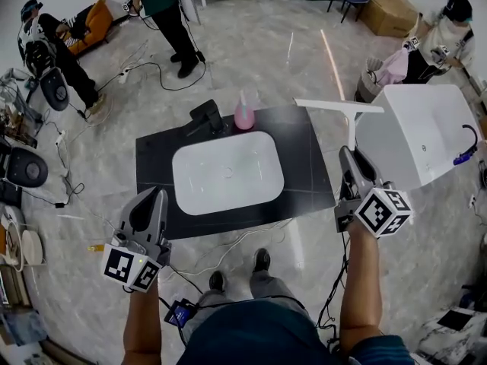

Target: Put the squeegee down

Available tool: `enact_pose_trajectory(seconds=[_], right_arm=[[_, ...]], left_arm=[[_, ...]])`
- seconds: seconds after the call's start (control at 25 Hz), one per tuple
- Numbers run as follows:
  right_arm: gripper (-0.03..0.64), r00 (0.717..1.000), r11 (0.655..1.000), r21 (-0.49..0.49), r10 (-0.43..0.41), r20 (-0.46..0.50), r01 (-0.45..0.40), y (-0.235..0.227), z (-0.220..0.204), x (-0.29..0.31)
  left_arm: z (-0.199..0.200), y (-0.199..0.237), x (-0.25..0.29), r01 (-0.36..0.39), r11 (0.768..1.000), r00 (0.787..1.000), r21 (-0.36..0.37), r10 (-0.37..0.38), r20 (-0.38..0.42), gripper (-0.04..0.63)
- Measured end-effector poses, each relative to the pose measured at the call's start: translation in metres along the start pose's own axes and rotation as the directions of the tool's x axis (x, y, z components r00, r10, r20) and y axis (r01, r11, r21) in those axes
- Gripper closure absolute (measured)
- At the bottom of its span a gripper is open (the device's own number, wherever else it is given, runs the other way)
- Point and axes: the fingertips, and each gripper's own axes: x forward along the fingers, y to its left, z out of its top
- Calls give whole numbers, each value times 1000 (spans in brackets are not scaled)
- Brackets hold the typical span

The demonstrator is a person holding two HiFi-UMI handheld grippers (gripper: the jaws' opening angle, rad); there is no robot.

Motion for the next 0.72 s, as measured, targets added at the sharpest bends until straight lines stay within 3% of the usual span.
enact_pose_trajectory(seconds=[0.72], right_arm=[[514,993,999,38,11,-120,-7,-55,-76,64]], left_arm=[[-52,-3,19,-31,999,993,5,32,-112,592]])
